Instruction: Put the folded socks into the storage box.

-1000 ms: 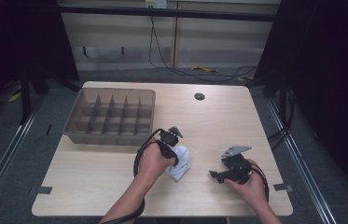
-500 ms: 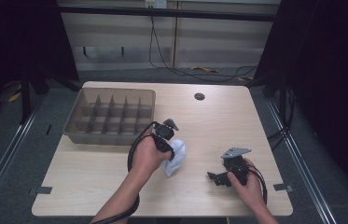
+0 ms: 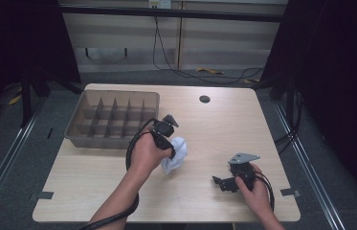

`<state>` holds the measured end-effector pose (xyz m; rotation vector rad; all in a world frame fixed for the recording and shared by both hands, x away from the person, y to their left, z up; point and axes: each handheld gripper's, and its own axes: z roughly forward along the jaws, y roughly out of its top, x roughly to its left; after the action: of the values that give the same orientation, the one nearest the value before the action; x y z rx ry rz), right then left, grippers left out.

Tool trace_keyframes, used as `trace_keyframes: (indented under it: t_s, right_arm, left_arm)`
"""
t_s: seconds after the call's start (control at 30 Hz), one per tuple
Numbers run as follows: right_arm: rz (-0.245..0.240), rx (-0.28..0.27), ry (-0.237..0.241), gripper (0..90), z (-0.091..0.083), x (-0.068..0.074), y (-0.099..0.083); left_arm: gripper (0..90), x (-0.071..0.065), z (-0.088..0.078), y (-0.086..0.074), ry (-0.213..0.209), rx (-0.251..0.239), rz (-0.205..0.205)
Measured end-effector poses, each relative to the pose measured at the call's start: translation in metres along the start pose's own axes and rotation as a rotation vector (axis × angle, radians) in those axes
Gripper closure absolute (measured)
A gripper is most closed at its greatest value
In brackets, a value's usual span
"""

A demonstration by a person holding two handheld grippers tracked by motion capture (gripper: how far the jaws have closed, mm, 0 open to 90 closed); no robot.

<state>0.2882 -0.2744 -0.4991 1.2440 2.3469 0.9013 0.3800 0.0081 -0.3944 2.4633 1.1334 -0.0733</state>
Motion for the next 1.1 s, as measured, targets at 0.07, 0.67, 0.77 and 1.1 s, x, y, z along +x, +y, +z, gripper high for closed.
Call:
trace_keyframes:
  t_s: [0.07, 0.67, 0.77, 1.1]
  right_arm:
    - [0.004, -0.006, -0.004, 9.2, 0.0, 0.0, -0.001]
    - [0.016, -0.046, -0.016, 9.2, 0.0, 0.002, -0.005]
    - [0.012, -0.047, -0.016, 9.2, 0.0, 0.002, -0.005]
    - [0.014, -0.045, -0.018, 9.2, 0.0, 0.002, -0.005]
  left_arm:
    - [72.3, 0.001, -0.004, 0.002, -0.001, -0.007, -0.011]
    - [72.3, 0.016, -0.033, 0.022, 0.024, -0.036, -0.038]
    - [72.3, 0.018, -0.036, 0.024, 0.027, -0.041, -0.059]
    - [72.3, 0.027, -0.05, 0.031, 0.034, -0.044, -0.078]
